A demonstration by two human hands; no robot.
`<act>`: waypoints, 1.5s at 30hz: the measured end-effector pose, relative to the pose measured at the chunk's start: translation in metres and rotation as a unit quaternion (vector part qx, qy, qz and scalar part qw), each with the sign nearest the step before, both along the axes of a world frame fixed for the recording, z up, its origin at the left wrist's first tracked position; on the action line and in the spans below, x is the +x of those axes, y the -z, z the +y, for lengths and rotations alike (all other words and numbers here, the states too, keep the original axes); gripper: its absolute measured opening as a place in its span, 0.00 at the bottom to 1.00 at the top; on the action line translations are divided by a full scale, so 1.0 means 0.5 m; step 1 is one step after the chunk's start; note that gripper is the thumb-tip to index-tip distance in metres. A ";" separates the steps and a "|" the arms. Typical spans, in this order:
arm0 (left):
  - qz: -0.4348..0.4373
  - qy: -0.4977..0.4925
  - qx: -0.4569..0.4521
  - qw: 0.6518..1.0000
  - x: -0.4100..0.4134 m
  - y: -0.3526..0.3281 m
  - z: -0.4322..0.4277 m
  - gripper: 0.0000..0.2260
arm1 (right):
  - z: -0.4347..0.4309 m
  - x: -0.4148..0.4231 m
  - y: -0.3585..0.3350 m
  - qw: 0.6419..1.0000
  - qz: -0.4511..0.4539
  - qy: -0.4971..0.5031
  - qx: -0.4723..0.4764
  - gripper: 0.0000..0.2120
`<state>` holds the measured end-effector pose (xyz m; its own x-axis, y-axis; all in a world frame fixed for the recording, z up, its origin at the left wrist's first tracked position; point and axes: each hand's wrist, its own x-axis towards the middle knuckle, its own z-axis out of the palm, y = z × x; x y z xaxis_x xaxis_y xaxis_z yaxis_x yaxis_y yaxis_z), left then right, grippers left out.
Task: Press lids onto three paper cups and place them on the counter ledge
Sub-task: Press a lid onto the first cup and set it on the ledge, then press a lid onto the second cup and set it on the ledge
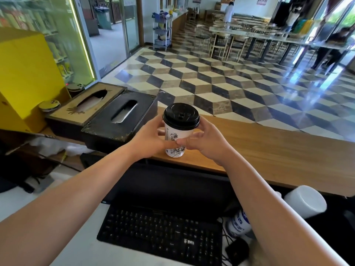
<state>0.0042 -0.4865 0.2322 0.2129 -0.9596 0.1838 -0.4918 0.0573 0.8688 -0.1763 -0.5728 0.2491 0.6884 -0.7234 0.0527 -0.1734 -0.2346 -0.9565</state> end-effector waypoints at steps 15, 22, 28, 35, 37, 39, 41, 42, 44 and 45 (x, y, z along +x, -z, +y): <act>0.014 -0.067 0.079 0.995 -0.032 -0.027 0.049 0.42 | 0.047 -0.036 -0.013 0.997 0.047 0.057 -0.021 0.36; 0.069 -0.138 0.109 0.982 -0.056 -0.075 0.164 0.46 | 0.147 -0.063 -0.060 0.981 0.100 0.134 -0.095 0.36; 0.023 -0.072 0.090 0.993 -0.068 -0.133 0.281 0.37 | 0.264 -0.077 -0.094 0.972 0.123 0.142 -0.144 0.30; -0.168 -0.004 0.070 0.983 -0.064 -0.138 0.438 0.24 | 0.465 -0.098 -0.099 0.947 0.175 0.125 -0.241 0.20; -0.187 0.019 0.081 0.979 -0.064 -0.110 0.486 0.23 | 0.529 -0.097 -0.075 0.934 0.212 0.109 -0.268 0.18; -0.193 0.051 0.100 0.975 -0.063 -0.064 0.536 0.23 | 0.592 -0.094 -0.037 0.929 0.251 0.089 -0.258 0.17; -0.181 0.079 0.122 0.973 -0.063 -0.009 0.581 0.22 | 0.644 -0.096 0.010 0.922 0.294 0.074 -0.242 0.18; -0.175 0.089 0.137 0.971 -0.064 0.024 0.604 0.22 | 0.671 -0.099 0.038 0.915 0.321 0.070 -0.233 0.18; -0.166 0.109 0.171 0.965 -0.067 0.095 0.644 0.22 | 0.723 -0.105 0.096 0.903 0.371 0.073 -0.203 0.20; -0.158 0.117 0.192 0.961 -0.070 0.132 0.663 0.23 | 0.748 -0.113 0.126 0.899 0.393 0.081 -0.177 0.21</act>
